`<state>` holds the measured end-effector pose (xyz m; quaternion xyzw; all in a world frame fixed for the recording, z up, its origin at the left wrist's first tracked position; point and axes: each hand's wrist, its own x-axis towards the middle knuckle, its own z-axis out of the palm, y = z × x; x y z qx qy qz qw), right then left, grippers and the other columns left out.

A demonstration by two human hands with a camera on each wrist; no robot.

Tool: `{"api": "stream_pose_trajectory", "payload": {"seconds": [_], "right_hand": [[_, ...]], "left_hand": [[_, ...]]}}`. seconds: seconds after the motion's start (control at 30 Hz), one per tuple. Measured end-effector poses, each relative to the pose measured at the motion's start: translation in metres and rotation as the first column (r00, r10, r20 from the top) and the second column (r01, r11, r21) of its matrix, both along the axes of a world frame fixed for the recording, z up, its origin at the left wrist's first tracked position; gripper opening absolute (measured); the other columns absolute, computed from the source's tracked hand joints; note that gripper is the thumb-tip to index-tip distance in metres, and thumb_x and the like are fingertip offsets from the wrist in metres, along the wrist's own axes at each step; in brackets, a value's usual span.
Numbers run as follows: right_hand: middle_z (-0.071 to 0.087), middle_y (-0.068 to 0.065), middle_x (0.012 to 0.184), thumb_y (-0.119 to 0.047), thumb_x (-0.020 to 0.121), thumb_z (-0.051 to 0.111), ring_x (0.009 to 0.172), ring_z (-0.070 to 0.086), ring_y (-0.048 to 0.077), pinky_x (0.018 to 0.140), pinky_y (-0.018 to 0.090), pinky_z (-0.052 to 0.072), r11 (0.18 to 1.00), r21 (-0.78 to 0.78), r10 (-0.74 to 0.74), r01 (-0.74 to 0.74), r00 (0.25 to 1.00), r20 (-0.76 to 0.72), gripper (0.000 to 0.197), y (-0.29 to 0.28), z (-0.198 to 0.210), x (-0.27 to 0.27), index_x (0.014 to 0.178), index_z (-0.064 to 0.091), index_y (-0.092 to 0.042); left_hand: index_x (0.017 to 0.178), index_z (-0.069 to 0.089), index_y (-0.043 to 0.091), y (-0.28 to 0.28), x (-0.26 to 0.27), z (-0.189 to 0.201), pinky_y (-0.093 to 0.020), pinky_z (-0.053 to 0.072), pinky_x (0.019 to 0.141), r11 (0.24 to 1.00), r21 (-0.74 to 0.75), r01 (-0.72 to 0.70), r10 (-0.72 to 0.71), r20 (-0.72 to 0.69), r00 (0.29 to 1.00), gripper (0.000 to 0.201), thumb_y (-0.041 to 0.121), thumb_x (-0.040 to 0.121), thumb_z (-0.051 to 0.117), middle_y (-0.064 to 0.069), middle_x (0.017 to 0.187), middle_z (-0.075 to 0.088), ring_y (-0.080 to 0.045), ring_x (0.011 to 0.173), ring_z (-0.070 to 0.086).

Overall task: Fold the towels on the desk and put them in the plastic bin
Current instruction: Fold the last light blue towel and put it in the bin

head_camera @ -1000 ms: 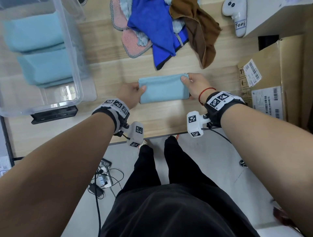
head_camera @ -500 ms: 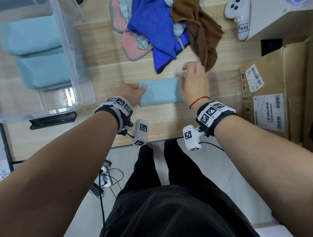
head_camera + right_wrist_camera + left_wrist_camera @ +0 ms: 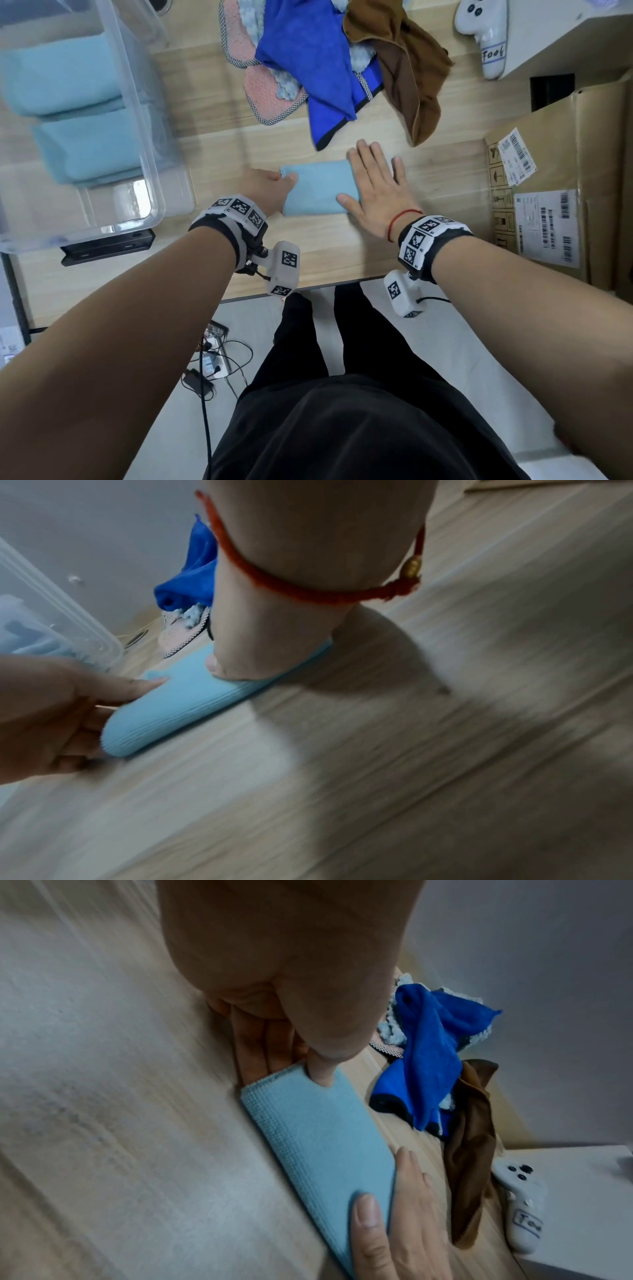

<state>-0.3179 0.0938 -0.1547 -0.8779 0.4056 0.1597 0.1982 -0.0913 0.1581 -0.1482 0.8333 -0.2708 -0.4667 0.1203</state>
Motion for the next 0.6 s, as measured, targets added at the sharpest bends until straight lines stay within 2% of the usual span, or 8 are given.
{"api": "stream_pose_trajectory", "payload": {"seconds": [0.07, 0.13, 0.2, 0.27, 0.33, 0.43, 0.5, 0.6], "right_hand": [[-0.014, 0.001, 0.163, -0.063, 0.096, 0.018, 0.150, -0.012, 0.021, 0.120, 0.051, -0.004, 1.000, 0.014, -0.016, 0.016, 1.000, -0.024, 0.078, -0.003, -0.001, -0.003, 0.155, -0.008, -0.019], [-0.016, 0.002, 0.162, -0.063, 0.096, 0.019, 0.149, -0.014, 0.022, 0.119, 0.051, -0.004, 0.999, 0.018, -0.032, 0.033, 0.999, -0.041, 0.079, -0.003, -0.002, -0.001, 0.155, -0.009, -0.019], [-0.018, 0.002, 0.162, -0.063, 0.096, 0.019, 0.149, -0.016, 0.023, 0.119, 0.051, -0.006, 0.999, 0.020, -0.039, 0.040, 0.998, -0.055, 0.079, -0.002, -0.003, 0.001, 0.155, -0.010, -0.019], [-0.019, 0.001, 0.162, -0.063, 0.096, 0.019, 0.149, -0.017, 0.023, 0.119, 0.051, -0.007, 0.999, 0.024, -0.038, 0.040, 0.997, -0.067, 0.079, -0.002, -0.004, 0.002, 0.154, -0.012, -0.019], [-0.021, 0.001, 0.161, -0.063, 0.096, 0.018, 0.148, -0.019, 0.023, 0.119, 0.051, -0.008, 0.999, 0.025, -0.041, 0.043, 0.996, -0.078, 0.079, -0.002, -0.003, 0.002, 0.154, -0.013, -0.019], [-0.021, 0.001, 0.161, -0.064, 0.095, 0.018, 0.148, -0.019, 0.023, 0.118, 0.051, -0.010, 0.999, 0.018, -0.038, 0.040, 0.995, -0.095, 0.081, -0.001, -0.002, 0.003, 0.154, -0.013, -0.019], [-0.021, 0.001, 0.161, -0.064, 0.095, 0.019, 0.148, -0.018, 0.024, 0.118, 0.051, -0.009, 0.999, 0.015, -0.028, 0.030, 0.995, -0.100, 0.081, 0.000, -0.002, 0.004, 0.154, -0.013, -0.018], [-0.022, 0.002, 0.161, -0.064, 0.095, 0.018, 0.148, -0.019, 0.025, 0.119, 0.052, -0.009, 1.000, 0.020, -0.017, 0.020, 0.992, -0.126, 0.082, 0.004, -0.001, 0.002, 0.153, -0.015, -0.018]], "left_hand": [[0.068, 0.048, 0.016, -0.001, -0.004, 0.008, -0.031, 0.042, 0.066, 0.991, -0.004, 0.134, -0.131, 0.167, 0.977, 0.033, 0.041, 0.086, 0.058, -0.002, 0.068, 0.050, -0.020, 0.066, 0.048], [0.093, 0.051, 0.016, -0.003, -0.007, 0.015, -0.037, 0.047, 0.079, 0.971, -0.030, 0.238, -0.214, 0.342, 0.915, 0.023, 0.033, 0.081, 0.063, -0.001, 0.094, 0.057, -0.023, 0.084, 0.054], [0.110, 0.047, 0.020, -0.008, -0.011, 0.022, -0.043, 0.041, 0.089, 0.928, -0.022, 0.372, -0.333, 0.396, 0.855, 0.037, 0.016, 0.076, 0.061, -0.001, 0.113, 0.050, -0.024, 0.103, 0.050], [0.118, 0.044, 0.025, -0.017, -0.020, 0.029, -0.045, 0.035, 0.093, 0.849, 0.076, 0.522, -0.508, 0.389, 0.769, 0.050, 0.009, 0.072, 0.055, 0.000, 0.120, 0.046, -0.023, 0.111, 0.044], [0.125, 0.042, 0.025, -0.021, -0.031, 0.031, -0.045, 0.031, 0.095, 0.797, 0.149, 0.585, -0.592, 0.389, 0.706, 0.053, 0.017, 0.074, 0.055, -0.001, 0.122, 0.044, -0.024, 0.114, 0.041], [0.128, 0.041, 0.017, -0.015, -0.042, 0.025, -0.044, 0.029, 0.093, 0.794, 0.179, 0.581, -0.596, 0.418, 0.685, 0.052, 0.039, 0.082, 0.052, -0.006, 0.125, 0.047, -0.027, 0.116, 0.040], [0.127, 0.044, 0.013, -0.010, -0.045, 0.023, -0.045, 0.030, 0.093, 0.790, 0.184, 0.585, -0.592, 0.479, 0.648, 0.055, 0.054, 0.090, 0.043, -0.009, 0.125, 0.049, -0.029, 0.115, 0.041], [0.125, 0.049, 0.009, -0.010, -0.045, 0.025, -0.045, 0.032, 0.092, 0.751, 0.258, 0.608, -0.639, 0.517, 0.570, 0.053, 0.051, 0.098, 0.031, -0.014, 0.124, 0.049, -0.031, 0.115, 0.040]]}}
